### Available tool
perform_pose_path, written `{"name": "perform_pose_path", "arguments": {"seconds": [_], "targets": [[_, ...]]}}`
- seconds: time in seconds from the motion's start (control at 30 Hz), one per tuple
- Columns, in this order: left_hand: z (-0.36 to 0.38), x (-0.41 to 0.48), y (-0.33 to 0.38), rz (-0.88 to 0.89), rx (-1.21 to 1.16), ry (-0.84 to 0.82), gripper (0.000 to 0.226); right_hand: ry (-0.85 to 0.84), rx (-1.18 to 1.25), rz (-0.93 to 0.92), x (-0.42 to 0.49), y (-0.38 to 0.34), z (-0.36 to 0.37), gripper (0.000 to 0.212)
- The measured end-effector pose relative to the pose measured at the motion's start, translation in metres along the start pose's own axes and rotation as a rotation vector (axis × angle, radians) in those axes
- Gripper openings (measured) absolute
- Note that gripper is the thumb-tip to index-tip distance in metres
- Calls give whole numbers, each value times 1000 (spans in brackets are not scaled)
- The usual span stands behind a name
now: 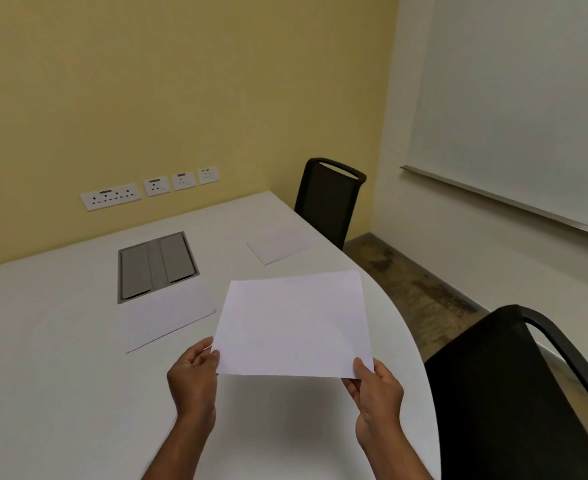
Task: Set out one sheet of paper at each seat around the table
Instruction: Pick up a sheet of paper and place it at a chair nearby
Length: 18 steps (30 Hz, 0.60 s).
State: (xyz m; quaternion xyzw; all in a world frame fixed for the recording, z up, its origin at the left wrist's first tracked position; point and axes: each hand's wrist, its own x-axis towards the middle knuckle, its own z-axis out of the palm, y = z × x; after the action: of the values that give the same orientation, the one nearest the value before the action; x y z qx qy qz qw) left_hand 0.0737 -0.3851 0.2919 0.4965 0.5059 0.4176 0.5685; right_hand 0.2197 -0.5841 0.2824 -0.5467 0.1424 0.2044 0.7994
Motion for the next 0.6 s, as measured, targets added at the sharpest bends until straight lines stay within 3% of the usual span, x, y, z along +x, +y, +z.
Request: {"name": "perform_pose_path", "arguments": {"seconds": [0.6], "targets": [[72,-10,-137,-119,295,-255,32,362,-155,-9,77,83,-108,12]]}}
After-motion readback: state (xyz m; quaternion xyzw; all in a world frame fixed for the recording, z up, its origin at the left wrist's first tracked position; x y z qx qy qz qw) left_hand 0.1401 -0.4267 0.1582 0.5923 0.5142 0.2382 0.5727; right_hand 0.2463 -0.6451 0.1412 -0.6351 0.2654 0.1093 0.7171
